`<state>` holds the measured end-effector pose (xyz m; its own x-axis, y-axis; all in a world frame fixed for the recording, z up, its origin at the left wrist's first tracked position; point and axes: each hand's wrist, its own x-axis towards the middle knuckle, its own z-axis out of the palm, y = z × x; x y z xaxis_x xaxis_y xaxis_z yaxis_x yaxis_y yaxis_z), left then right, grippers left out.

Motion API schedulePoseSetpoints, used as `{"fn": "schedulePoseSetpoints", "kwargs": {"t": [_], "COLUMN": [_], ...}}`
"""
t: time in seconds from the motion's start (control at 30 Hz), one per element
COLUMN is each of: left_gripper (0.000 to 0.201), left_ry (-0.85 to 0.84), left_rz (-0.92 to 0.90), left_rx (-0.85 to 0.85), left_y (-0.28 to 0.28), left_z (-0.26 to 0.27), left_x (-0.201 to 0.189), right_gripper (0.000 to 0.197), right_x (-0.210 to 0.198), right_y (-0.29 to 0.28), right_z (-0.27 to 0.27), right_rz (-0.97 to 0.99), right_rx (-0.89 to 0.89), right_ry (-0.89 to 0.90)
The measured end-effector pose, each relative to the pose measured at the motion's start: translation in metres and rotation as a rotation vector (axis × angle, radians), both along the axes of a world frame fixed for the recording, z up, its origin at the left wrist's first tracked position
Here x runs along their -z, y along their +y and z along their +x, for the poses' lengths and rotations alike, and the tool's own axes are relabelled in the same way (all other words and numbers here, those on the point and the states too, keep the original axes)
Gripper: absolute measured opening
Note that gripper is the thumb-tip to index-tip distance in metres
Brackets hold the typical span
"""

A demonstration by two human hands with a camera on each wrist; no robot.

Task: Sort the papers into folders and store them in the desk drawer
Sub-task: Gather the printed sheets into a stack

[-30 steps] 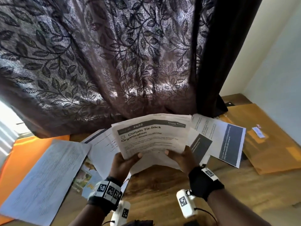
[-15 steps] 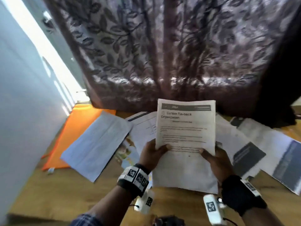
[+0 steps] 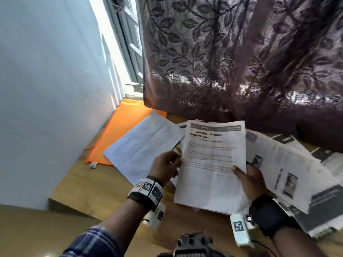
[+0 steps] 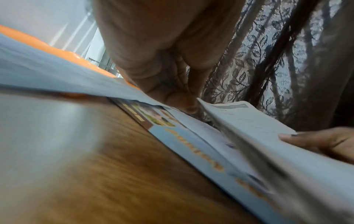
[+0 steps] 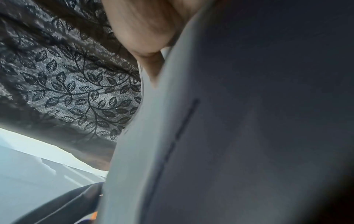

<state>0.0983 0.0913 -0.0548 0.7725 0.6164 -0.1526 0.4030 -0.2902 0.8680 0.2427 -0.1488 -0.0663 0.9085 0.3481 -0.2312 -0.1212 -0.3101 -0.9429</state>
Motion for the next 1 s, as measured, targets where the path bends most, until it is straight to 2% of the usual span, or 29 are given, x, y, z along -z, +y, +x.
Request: {"fn": "schedulePoseSetpoints", "kwargs": {"t": [0.07,0.17,0.23,0.3,0.37,0.5,0.67,0.83,1.0], "left_gripper": [0.009,0.040,0.056,0.051,0.038,0.018,0.021,0.016,0.020], "left_ry": [0.075,0.381,0.548,0.580,0.587,0.612,0.604,0.460,0.346], "left_rz": [0.279,0.679,0.758,0.788,0.860,0.869,0.854,0.839,0.725], "left_rx": [0.033,0.167,0.197,0.192,0.229,0.283,0.310,0.350,0.428], "left_y": [0.016,0.039,0.049,0.055,0.057,0.060,0.055,0.034,-0.010], "left_z": [0.002,0.006,0.007,0.008,0.009,0.016,0.022,0.039,0.073], "left_x": [0.006,0.015,0.016,0.017,0.015,0.007,-0.012,-0.039,-0.049], "right_gripper": [0.015,0.015,0.016,0.015,0.017,0.019,0.016,0.013,0.012], "right_x": [0.008,0.018,0.023,0.026,0.024,0.025,0.031,0.036,0.035], "right_y": [0.003,0.005,0.006,0.006,0.006,0.007,0.008,0.011,0.010], "right_z": [0.004,0.002,-0.002,-0.003,-0.004,-0.002,0.001,-0.001,-0.002], "right_rz": [-0.064,-0.104,-0.099,-0.099,-0.105,-0.113,-0.080,-0.060,-0.081], "right_rx": [0.034,0.084,0.104,0.112,0.098,0.084,0.090,0.084,0.074], "right_ry": [-0.010,-0.003,-0.004,-0.010,-0.018,-0.039,-0.020,-0.010,-0.001]}}
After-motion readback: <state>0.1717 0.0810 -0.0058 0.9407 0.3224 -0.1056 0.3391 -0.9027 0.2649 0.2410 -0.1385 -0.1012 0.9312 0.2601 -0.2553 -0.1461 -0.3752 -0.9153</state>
